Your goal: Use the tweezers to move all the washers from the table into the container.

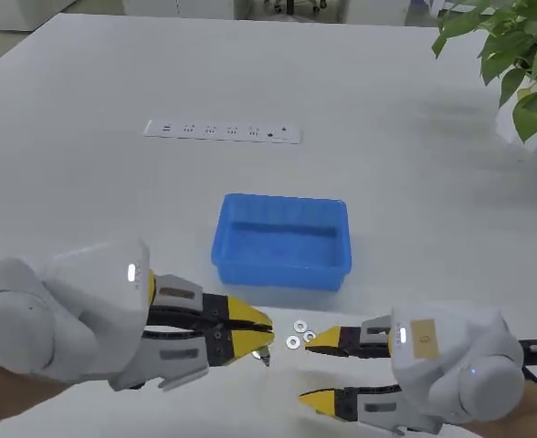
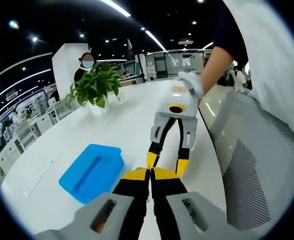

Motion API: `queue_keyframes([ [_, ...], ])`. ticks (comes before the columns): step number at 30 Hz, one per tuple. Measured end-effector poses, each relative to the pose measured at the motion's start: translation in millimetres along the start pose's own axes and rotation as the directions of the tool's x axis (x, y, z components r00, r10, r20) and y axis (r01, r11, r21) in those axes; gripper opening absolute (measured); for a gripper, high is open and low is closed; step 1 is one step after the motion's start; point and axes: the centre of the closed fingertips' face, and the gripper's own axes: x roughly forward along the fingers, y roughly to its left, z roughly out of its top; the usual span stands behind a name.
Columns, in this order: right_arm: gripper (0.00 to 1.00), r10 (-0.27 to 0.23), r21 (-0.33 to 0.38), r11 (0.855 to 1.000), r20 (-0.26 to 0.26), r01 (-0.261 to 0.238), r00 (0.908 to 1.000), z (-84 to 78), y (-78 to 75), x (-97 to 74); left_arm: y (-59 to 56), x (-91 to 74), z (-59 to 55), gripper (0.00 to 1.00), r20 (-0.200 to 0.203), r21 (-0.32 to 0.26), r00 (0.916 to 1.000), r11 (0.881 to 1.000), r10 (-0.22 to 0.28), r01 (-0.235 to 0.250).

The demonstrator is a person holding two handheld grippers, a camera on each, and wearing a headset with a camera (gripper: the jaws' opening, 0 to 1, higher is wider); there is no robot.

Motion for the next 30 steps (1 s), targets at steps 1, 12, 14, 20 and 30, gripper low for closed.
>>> queue_keyframes([
  [1,0.34,0.000,0.002,1.000,0.000,0.000,1.0000,-0.4,0.1,0.3,1.9,0.0,0.0,0.05,0.000,-0.001,1.0000,1.000,0.003,-0.003],
  [12,0.38,0.003,0.013,1.000,-0.003,-0.003,1.0000,-3.1,0.4,3.2,4.8,4.4,-8.8,0.05,-0.025,-0.015,0.9996,1.000,-0.014,0.013],
  [14,0.38,0.003,0.017,1.000,-0.003,-0.003,1.0000,-3.8,0.4,3.3,4.6,4.9,-10.1,0.05,-0.029,-0.014,0.9994,1.000,-0.017,0.017],
  [20,0.38,0.008,0.025,1.000,-0.003,-0.008,1.0000,-4.7,1.3,4.9,6.0,6.2,-11.8,0.05,-0.028,-0.036,0.9991,0.999,-0.031,0.030],
  [30,0.39,0.015,0.043,0.999,0.019,-0.016,0.9997,3.5,-3.0,13.9,7.2,6.4,-12.8,0.05,-0.035,-0.102,0.9892,0.985,-0.142,0.138],
])
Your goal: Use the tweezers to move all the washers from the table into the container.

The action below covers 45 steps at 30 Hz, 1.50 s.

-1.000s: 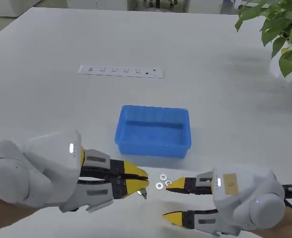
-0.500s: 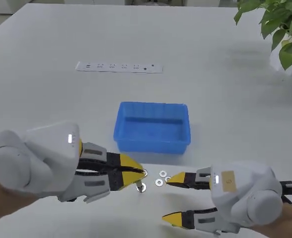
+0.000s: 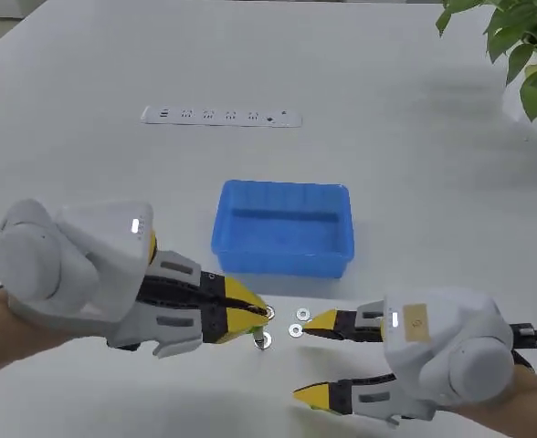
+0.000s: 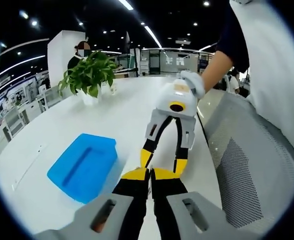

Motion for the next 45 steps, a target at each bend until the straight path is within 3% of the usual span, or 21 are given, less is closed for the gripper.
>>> queue_keyframes([
  [5,0.39,0.009,-0.007,1.000,0.020,-0.009,0.9997,10.7,-4.5,9.2,5.5,-2.1,-3.6,0.05,-0.021,-0.013,0.9991,0.999,-0.038,0.037],
  [11,0.39,0.022,-0.008,1.000,0.038,-0.022,0.9990,19.8,-9.6,22.4,7.1,-3.0,-5.7,0.05,-0.024,-0.030,0.9987,0.999,-0.045,0.044],
  [18,0.29,0.056,0.037,0.998,0.045,-0.057,0.9975,20.4,-9.4,33.4,3.0,-1.9,-5.9,0.05,-0.028,-0.018,0.9985,0.999,-0.047,0.046],
  [31,0.13,0.054,0.034,0.998,0.086,-0.057,0.9948,30.7,-13.9,31.5,3.3,2.2,-4.8,0.05,-0.034,-0.029,0.9984,0.999,-0.045,0.044],
  [35,0.11,0.063,-0.013,0.998,0.065,-0.062,0.9959,30.3,-11.7,32.7,2.7,2.6,-4.7,0.05,-0.039,-0.027,0.9981,0.999,-0.047,0.046],
  [45,0.11,0.075,0.021,0.997,0.072,-0.077,0.9946,36.7,-12.7,31.1,0.4,6.0,-3.2,0.06,-0.046,-0.016,0.9975,0.999,-0.053,0.052],
])
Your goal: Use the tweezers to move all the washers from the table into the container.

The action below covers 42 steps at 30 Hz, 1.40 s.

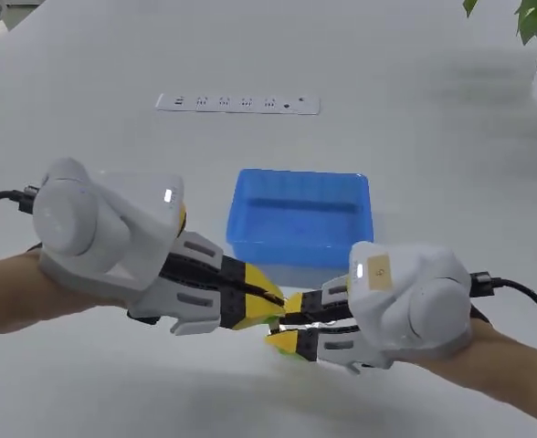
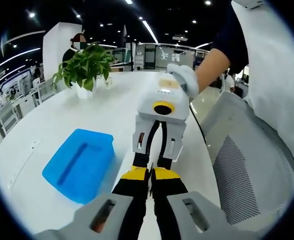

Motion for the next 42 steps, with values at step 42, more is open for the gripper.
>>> queue_keyframes([
  [42,0.09,-0.060,-0.048,0.997,0.031,0.061,0.9977,31.8,-6.0,-26.7,-6.0,-46.2,-10.4,0.29,0.071,-0.141,0.9665,0.962,0.247,-0.235],
])
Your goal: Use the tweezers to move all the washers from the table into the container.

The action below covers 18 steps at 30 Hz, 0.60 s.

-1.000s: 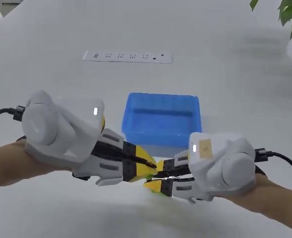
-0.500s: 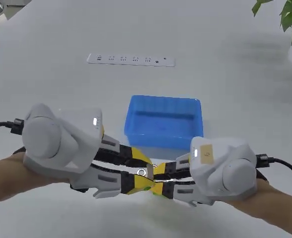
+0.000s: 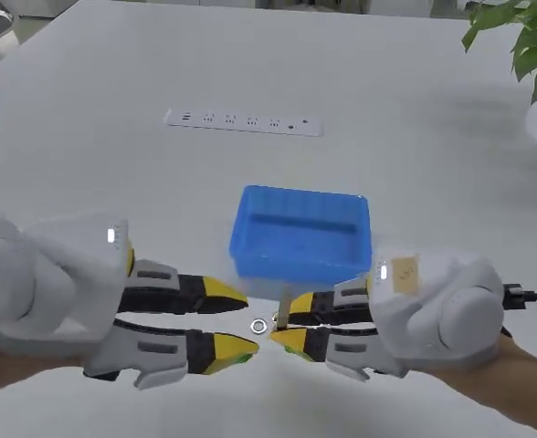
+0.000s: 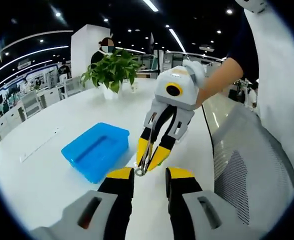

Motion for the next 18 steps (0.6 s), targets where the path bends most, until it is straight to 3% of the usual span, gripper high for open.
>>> queue_keyframes([
  [10,0.09,-0.038,-0.057,0.998,0.028,0.040,0.9989,33.5,-23.8,-17.0,9.0,-22.7,1.0,0.38,0.061,-0.030,0.9942,0.996,0.089,-0.087],
  [18,0.09,-0.080,-0.086,0.993,0.047,0.084,0.9957,50.6,-44.4,-26.0,10.0,-32.2,-4.8,0.45,0.078,-0.048,0.9894,0.992,0.123,-0.119],
])
